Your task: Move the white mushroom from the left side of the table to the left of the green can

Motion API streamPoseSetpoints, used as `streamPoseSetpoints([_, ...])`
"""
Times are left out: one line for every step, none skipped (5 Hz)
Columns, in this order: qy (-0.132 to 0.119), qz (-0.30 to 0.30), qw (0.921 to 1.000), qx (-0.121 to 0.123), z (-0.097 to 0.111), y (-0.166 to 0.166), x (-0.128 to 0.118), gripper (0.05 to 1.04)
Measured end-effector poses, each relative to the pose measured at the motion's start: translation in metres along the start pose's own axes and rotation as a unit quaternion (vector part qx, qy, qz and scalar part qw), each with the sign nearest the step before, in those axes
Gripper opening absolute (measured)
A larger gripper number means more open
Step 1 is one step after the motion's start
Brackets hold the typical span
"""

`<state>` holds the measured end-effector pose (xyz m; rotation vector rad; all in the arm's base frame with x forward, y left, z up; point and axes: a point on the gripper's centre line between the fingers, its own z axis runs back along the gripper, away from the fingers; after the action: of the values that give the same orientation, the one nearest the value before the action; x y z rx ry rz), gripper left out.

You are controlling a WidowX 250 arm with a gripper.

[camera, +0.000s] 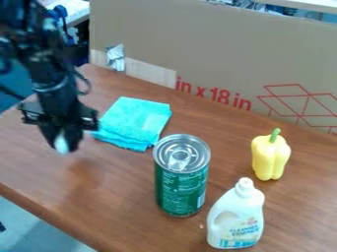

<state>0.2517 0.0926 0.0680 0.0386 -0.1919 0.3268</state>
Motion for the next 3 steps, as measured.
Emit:
streamPoseSetpoints([0.014,-0.040,0.9990,-0.010,0.000,-0.026,-0.005,0.328])
streamPoseSetpoints([0.042,-0.083,0.9954,-0.024,-0.012,-0.051,-0.014,0.328])
streamPoseSetpoints([0.056,-0.095,0.9934,-0.030,-0.015,-0.058,-0.019,0.328])
